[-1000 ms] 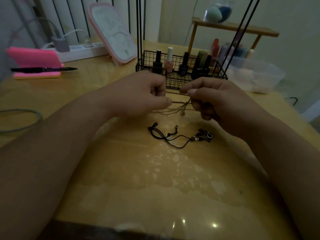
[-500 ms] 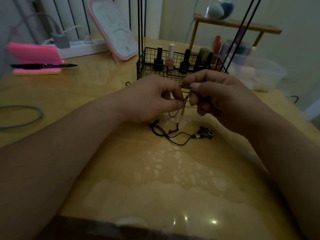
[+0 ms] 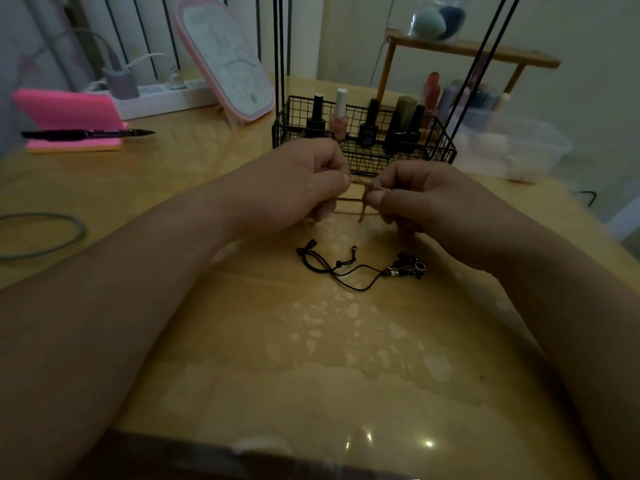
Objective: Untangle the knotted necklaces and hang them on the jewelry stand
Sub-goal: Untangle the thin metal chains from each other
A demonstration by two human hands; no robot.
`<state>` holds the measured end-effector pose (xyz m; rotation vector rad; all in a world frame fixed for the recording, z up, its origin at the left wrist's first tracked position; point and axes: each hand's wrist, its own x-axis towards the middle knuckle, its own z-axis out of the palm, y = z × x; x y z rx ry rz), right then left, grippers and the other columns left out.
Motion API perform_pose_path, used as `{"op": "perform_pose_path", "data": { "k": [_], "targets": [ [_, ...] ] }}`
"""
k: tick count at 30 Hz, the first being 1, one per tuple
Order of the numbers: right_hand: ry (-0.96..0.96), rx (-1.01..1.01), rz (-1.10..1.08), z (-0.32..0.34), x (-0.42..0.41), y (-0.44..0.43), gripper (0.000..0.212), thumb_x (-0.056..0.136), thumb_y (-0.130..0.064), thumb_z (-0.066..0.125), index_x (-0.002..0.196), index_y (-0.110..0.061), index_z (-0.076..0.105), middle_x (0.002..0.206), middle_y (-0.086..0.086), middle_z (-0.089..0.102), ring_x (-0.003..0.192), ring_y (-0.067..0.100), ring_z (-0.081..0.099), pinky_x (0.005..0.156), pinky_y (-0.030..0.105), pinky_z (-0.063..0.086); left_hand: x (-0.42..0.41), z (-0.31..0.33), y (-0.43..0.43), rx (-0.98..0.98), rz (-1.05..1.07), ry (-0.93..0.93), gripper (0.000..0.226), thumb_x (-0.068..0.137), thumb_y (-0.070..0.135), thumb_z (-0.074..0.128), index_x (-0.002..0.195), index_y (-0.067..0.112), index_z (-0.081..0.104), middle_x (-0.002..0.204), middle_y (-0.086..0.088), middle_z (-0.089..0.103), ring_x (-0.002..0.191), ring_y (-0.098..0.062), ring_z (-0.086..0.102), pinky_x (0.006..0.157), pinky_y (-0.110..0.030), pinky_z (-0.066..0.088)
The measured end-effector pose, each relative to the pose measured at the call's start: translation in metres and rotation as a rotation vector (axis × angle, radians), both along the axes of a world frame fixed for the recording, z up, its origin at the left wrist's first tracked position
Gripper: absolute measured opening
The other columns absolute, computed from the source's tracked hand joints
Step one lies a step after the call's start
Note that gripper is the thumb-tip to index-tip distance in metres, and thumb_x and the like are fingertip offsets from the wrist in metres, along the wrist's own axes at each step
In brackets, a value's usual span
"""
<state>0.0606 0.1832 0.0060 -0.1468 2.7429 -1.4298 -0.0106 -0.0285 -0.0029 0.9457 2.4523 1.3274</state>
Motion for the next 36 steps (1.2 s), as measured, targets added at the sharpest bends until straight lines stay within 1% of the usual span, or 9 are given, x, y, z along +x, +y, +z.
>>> {"op": "perform_pose_path", "data": {
  "k": [3,5,11,16,22,26,30,33,36],
  "targets": [
    [0.014,0.011,-0.001,0.001,0.002,-0.001,0.011,0.101,-0.026,0.063,0.095,-0.022,0.071,0.074,-0.008,0.068,0.07,0.022,0.052,0.07,0.042,0.045,-0.002,-0.004,0.0,-0.033,0.02,0.079,0.004,0.103,0.025,0.062,0.101,0.022,0.061,0.061,0.008,0.053,0.053,-0.007,0.045,0.052,-0.023,0.039],
    [0.021,-0.002,-0.013,0.001,0.001,-0.001,0.013,0.102,-0.026,0.062,0.095,-0.022,0.072,0.075,-0.006,0.069,0.07,0.023,0.052,0.07,0.043,0.045,-0.002,-0.003,0.0,-0.008,-0.003,0.086,0.009,0.102,0.022,0.064,0.108,0.021,0.057,0.06,0.006,0.049,0.052,-0.008,0.042,0.049,-0.022,0.037],
    [0.079,-0.005,-0.021,-0.001,0.001,-0.001,0.014,0.102,-0.027,0.063,0.092,-0.02,0.071,0.075,-0.004,0.069,0.069,0.022,0.053,0.069,0.043,0.045,-0.002,-0.003,-0.002,-0.051,-0.078,0.198,0.015,0.098,0.024,0.07,0.101,0.025,0.055,0.078,0.0,0.055,0.064,-0.006,0.047,0.056,-0.019,0.041],
    [0.087,0.03,-0.007,-0.003,0.001,0.0,0.015,0.101,-0.029,0.063,0.091,-0.023,0.074,0.075,-0.005,0.069,0.067,0.026,0.053,0.068,0.044,0.045,-0.004,-0.01,0.001,-0.047,-0.062,0.219,0.015,0.092,0.036,0.077,0.096,0.029,0.064,0.059,0.016,0.048,0.054,-0.002,0.042,0.05,-0.013,0.033],
    [0.089,0.138,-0.016,-0.004,0.0,-0.002,0.021,0.104,-0.034,0.058,0.093,-0.027,0.074,0.077,-0.008,0.071,0.058,0.012,0.053,0.055,0.032,0.044,-0.004,-0.014,0.002,-0.024,-0.025,0.277,0.015,0.09,0.041,0.078,0.094,0.034,0.066,0.056,0.02,0.047,0.05,-0.002,0.038,0.047,-0.015,0.029],
    [0.064,0.139,-0.024,-0.004,0.0,-0.003,0.027,0.106,-0.032,0.055,0.089,-0.023,0.073,0.068,-0.011,0.068,0.056,0.01,0.051,0.052,0.028,0.042,-0.003,-0.014,0.004,-0.05,-0.021,0.324,0.01,0.093,0.038,0.075,0.095,0.03,0.068,0.057,0.024,0.05,0.052,-0.002,0.042,0.048,-0.015,0.032],
    [0.062,0.133,-0.017,-0.004,-0.001,-0.002,0.026,0.106,-0.032,0.055,0.093,-0.021,0.076,0.074,-0.006,0.07,0.058,0.015,0.051,0.054,0.032,0.042,-0.004,-0.014,0.005,-0.048,-0.034,0.312,0.008,0.094,0.034,0.073,0.094,0.026,0.07,0.057,0.017,0.049,0.054,-0.003,0.043,0.05,-0.015,0.033],
    [0.064,0.136,-0.009,-0.004,-0.001,-0.002,0.026,0.106,-0.032,0.055,0.093,-0.023,0.076,0.074,-0.007,0.07,0.059,0.015,0.051,0.056,0.034,0.042,-0.004,-0.014,0.004,-0.038,-0.066,0.243,0.007,0.095,0.032,0.071,0.094,0.026,0.07,0.068,0.009,0.055,0.059,-0.003,0.047,0.054,-0.017,0.039],
    [0.068,0.15,-0.008,-0.004,-0.001,-0.001,0.025,0.105,-0.032,0.055,0.09,-0.027,0.075,0.073,-0.009,0.07,0.057,0.014,0.051,0.053,0.031,0.043,-0.002,-0.011,0.004,-0.029,-0.086,0.2,0.006,0.096,0.025,0.07,0.092,0.022,0.069,0.071,0.008,0.057,0.062,-0.002,0.049,0.056,-0.013,0.04]
  ]
}}
